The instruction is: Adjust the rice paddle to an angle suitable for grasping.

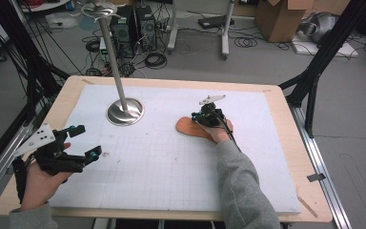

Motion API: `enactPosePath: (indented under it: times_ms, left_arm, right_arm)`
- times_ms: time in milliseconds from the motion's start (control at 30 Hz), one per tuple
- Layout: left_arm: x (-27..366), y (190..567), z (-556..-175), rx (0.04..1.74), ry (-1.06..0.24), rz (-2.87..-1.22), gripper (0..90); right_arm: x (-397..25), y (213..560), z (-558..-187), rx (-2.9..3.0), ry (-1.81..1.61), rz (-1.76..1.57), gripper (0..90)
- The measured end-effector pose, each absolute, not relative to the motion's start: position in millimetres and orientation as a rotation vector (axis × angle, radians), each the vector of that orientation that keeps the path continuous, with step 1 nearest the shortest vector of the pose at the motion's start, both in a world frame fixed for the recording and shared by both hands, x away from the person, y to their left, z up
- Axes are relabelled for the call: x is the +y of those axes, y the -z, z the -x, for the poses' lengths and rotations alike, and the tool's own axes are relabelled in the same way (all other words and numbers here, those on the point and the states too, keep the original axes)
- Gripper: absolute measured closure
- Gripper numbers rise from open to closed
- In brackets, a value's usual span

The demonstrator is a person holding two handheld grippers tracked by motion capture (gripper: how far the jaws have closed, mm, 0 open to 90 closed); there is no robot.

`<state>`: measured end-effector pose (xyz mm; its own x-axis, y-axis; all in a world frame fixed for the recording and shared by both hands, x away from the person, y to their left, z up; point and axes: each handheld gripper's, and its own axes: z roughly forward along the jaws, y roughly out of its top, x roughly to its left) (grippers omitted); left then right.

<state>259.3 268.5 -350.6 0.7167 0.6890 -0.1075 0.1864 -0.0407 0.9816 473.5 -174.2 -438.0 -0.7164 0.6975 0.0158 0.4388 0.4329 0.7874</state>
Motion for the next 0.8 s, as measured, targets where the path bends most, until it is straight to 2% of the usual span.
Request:
enactPosePath:
  times_ms: [533,800]
  left_arm:
    - [270.0,350.5,-259.1,0.728,-0.467,-1.589,1.8]
    - [268.5,350.6,-259.3,0.728,-0.467,-1.593,1.7]
  right_arm:
    - [-151.1,437.2,-489.3,2.486,-0.962,-0.922,90.0]
    - [-133.7,433.0,-474.3,2.656,-0.997,-0.788,90.0]
